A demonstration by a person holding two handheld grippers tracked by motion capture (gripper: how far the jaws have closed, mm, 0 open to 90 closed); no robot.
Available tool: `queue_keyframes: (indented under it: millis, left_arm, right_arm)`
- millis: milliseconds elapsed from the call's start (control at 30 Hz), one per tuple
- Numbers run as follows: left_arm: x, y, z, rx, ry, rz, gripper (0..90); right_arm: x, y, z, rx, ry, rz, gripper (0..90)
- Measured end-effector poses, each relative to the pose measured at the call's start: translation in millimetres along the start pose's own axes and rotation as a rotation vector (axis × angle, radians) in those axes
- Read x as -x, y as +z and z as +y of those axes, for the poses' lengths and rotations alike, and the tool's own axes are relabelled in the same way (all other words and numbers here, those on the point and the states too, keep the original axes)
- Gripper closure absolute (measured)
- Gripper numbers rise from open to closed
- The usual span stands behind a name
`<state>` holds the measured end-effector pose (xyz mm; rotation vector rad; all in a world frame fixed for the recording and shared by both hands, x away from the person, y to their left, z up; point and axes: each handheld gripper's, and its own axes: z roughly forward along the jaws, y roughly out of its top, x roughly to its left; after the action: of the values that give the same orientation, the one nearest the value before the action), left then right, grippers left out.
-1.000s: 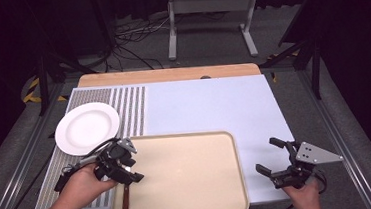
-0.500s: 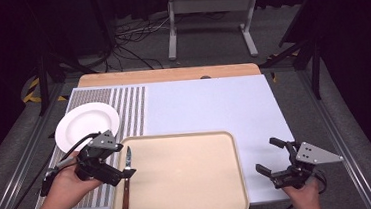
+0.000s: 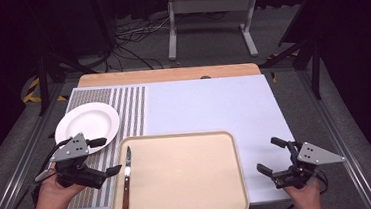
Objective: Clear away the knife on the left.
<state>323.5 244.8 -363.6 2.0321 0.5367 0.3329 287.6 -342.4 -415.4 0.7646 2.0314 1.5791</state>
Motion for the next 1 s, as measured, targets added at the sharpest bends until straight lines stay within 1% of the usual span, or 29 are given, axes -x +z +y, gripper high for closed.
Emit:
queue_keyframes:
  millis: [33, 67, 100, 133, 200, 233, 300, 367, 433, 467, 533, 567, 600, 667, 733, 800, 933, 1000]
  left_arm:
    - [0.0, 0.0, 0.0, 0.000, 0.000, 0.000, 4.8]
    - [-0.7, -2.1, -2.4, 0.026, -0.001, 0.000, 4.8]
    - [-1.0, -4.4, -5.1, 0.057, 0.003, 0.012, 3.6]
    - [-1.7, -7.9, -9.2, 0.098, 0.011, 0.025, 3.3]
    - [-2.6, -11.4, -14.4, 0.138, 0.011, 0.031, 2.8]
    - [-3.4, -12.8, -17.5, 0.162, 0.004, 0.025, 2.7]
    - [-5.6, -16.4, -23.6, 0.186, -0.013, 0.026, 2.5]
    - [-8.1, -20.1, -31.1, 0.214, -0.040, 0.024, 2.4]
    - [-10.0, -22.7, -38.9, 0.226, -0.055, 0.032, 2.6]
    - [-11.1, -24.1, -42.7, 0.235, -0.055, 0.031, 2.6]
    - [-12.2, -25.4, -50.5, 0.265, -0.070, 0.035, 2.7]
    - [-12.2, -25.4, -50.5, 0.265, -0.070, 0.035, 2.7]
    - [-13.7, -28.0, -58.0, 0.287, -0.074, 0.043, 2.8]
    - [-15.0, -29.5, -64.3, 0.311, -0.087, 0.046, 2.8]
    - [-15.6, -32.7, -70.9, 0.331, -0.100, 0.061, 3.2]
    - [-15.8, -34.2, -73.4, 0.338, -0.101, 0.061, 3.1]
    - [-18.9, -37.8, -87.7, 0.353, -0.098, 0.087, 2.9]
    - [-20.2, -37.4, -92.9, 0.337, -0.099, 0.093, 2.7]
  right_arm:
    - [0.0, 0.0, 0.0, 0.000, 0.000, 0.000, 0.2]
    - [0.2, -0.3, 0.2, 0.002, -0.001, -0.002, 0.2]
    - [0.5, -0.5, 0.2, 0.005, 0.000, -0.002, 0.2]
    - [0.7, -0.7, 0.3, 0.005, 0.001, -0.004, 0.2]
    - [1.1, -0.8, 0.1, 0.005, 0.001, -0.004, 0.2]
    - [1.2, -0.9, 0.0, 0.004, 0.001, -0.005, 0.2]
    - [1.3, -1.0, -0.1, 0.006, -0.003, -0.006, 0.2]
    - [1.1, -1.4, 0.1, 0.005, -0.001, -0.007, 0.2]
    - [1.1, -1.5, 0.1, 0.005, -0.002, -0.009, 0.2]
    - [1.0, -1.4, 0.1, 0.004, -0.002, -0.010, 0.2]
    - [0.9, -1.3, 0.1, 0.005, -0.003, -0.010, 0.2]
    - [1.0, -1.1, 0.0, 0.006, -0.005, -0.009, 0.2]
    - [1.0, -1.1, -0.1, 0.005, -0.005, -0.009, 0.2]
    - [1.1, -0.9, -0.3, 0.007, -0.003, -0.008, 0.2]
    - [1.2, -0.8, -0.4, 0.008, -0.002, -0.009, 0.2]
    - [1.2, -1.2, -0.4, 0.007, 0.001, -0.011, 0.2]
    - [1.3, -1.6, -1.0, 0.011, 0.004, -0.011, 0.2]
    - [1.6, -1.4, -1.3, 0.011, 0.005, -0.012, 0.2]
